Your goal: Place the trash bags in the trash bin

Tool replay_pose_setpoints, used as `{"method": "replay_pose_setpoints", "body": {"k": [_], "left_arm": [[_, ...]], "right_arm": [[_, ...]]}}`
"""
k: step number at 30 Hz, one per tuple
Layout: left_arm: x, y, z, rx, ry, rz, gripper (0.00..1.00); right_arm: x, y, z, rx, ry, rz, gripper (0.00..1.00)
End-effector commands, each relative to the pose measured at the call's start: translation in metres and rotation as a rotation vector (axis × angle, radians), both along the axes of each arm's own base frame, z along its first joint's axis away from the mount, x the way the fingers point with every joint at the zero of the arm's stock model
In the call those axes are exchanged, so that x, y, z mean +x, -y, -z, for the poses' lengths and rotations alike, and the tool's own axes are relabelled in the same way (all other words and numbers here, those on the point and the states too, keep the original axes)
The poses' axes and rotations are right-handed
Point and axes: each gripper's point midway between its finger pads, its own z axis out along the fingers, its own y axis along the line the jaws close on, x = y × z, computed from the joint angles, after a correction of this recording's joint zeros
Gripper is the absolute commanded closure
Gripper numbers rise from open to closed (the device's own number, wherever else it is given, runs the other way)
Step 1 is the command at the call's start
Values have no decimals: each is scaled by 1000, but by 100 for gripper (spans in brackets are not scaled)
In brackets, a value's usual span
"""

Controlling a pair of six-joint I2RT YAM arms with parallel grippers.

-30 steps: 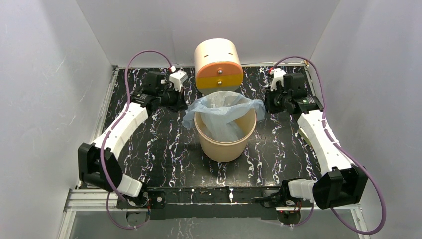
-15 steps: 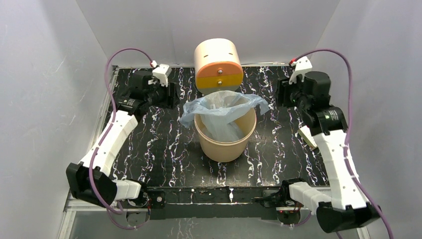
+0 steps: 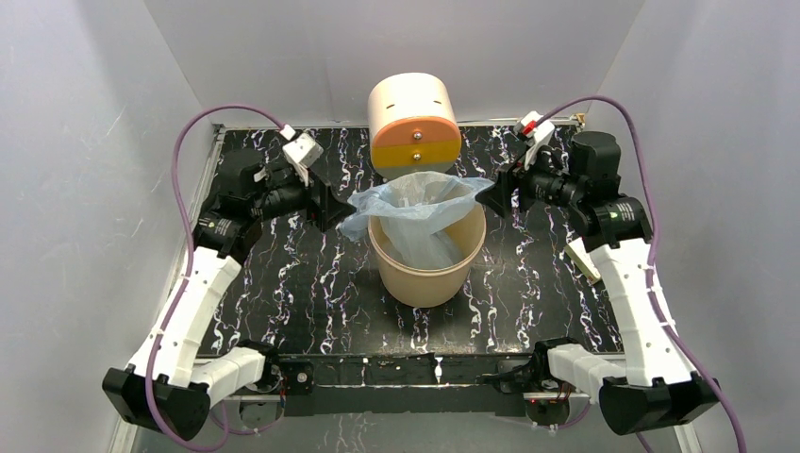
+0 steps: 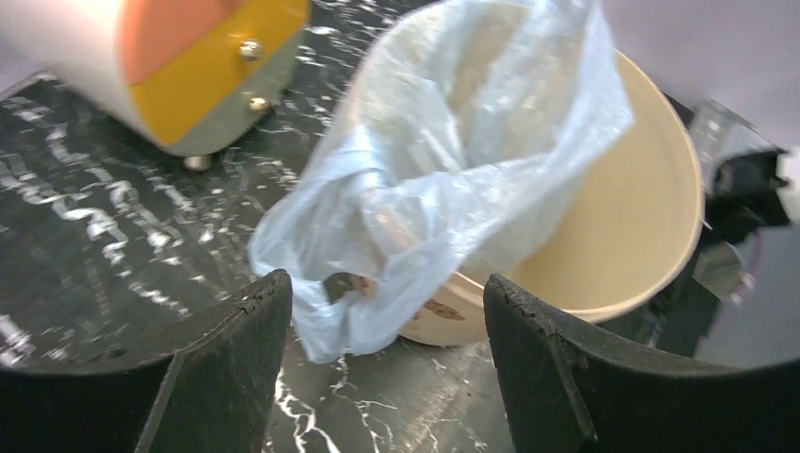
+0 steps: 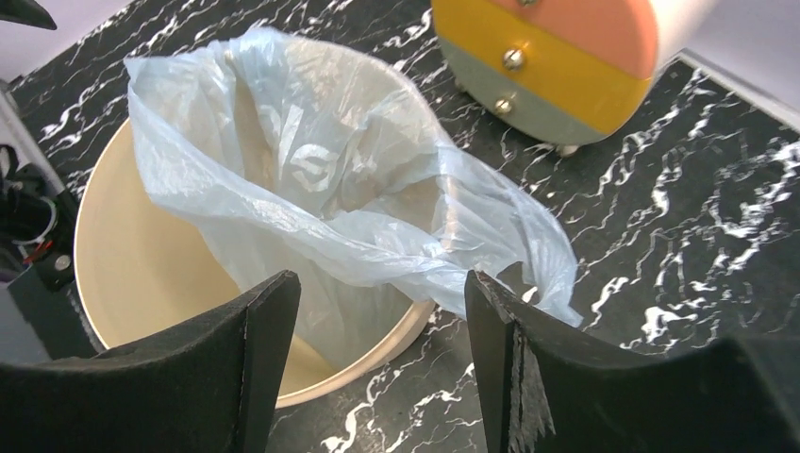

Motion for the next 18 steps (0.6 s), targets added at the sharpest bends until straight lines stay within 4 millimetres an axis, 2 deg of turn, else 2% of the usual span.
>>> {"method": "replay_pose_setpoints", "body": {"k": [1, 7, 12, 15, 18], "left_arm": [[-28, 27, 9, -52, -33, 272, 28], [-15, 36, 17, -72, -107, 312, 27], [-18, 37, 23, -69, -108, 337, 26], [-20, 38, 29, -68, -124, 340, 31], [-21, 37, 31, -69, -131, 339, 43]], "right_arm": [[-5, -11, -5, 15, 28, -102, 26], [9, -11, 9, 12, -84, -63, 23], [15, -7, 13, 7, -67, -24, 21], [21, -3, 7, 6, -50, 17, 22], [22, -2, -10, 25, -1, 33, 20]]}}
